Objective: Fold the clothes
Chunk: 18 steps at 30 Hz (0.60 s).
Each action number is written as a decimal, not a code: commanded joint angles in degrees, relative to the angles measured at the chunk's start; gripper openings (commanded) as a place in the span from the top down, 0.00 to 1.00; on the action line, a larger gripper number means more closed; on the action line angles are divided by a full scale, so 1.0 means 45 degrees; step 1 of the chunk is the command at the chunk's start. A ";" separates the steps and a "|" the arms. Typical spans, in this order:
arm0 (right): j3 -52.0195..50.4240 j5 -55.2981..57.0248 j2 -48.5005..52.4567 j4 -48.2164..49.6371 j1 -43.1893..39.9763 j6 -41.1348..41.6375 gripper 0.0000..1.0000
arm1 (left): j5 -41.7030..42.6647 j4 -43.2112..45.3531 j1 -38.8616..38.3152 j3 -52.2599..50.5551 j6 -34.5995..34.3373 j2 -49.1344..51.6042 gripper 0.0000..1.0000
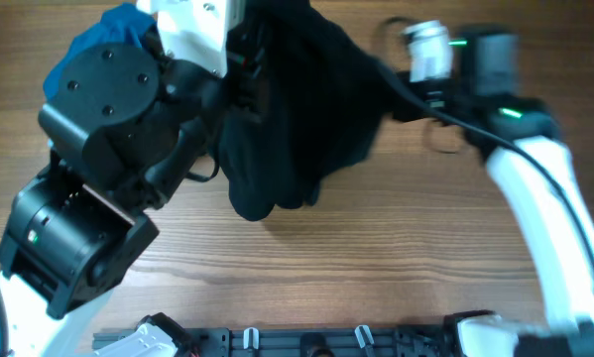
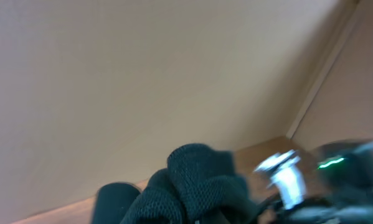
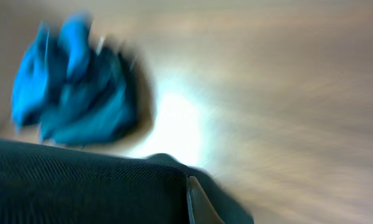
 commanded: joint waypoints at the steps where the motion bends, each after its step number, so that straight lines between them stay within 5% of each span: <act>1: 0.0112 0.0840 -0.3264 0.0073 -0.1909 0.0282 0.96 | -0.0432 -0.0398 -0.0049 0.0403 0.0204 -0.0345 0.96; 9: 0.0253 0.3240 -0.7864 -0.1107 -0.3745 0.0039 0.96 | -0.0447 -0.2249 -0.1579 0.0403 0.0835 -0.0238 0.96; 14: 0.0481 0.4741 -0.8335 -0.3240 -0.3745 0.0685 0.96 | -0.2123 -0.3798 -0.3172 0.0398 -0.0005 0.0010 0.96; 18: 0.0481 0.5168 -0.7766 -0.3555 -0.3745 0.0680 0.96 | -0.3211 -0.4731 -0.2594 0.0398 -0.1185 0.0894 0.96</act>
